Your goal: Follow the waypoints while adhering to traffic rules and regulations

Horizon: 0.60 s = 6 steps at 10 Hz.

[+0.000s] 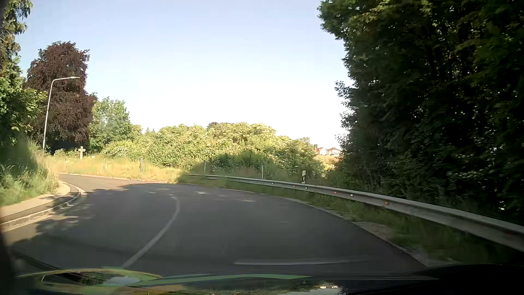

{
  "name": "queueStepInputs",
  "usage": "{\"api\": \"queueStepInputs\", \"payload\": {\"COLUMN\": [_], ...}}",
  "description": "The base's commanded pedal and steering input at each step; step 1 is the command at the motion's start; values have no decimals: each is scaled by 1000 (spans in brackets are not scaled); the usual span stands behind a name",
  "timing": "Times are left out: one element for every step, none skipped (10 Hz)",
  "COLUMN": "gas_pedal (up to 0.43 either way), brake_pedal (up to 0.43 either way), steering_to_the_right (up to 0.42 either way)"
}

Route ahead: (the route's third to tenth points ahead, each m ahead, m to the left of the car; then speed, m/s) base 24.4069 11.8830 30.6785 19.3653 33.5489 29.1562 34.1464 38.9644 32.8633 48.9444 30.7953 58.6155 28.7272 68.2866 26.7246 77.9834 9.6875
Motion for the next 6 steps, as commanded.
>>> {"api": "queueStepInputs", "payload": {"gas_pedal": [150, 150, 150, 150, 150, 177], "brake_pedal": [0, 0, 0, 0, 0, 0], "steering_to_the_right": [-82, -94, -102, -111, -118, -125]}}
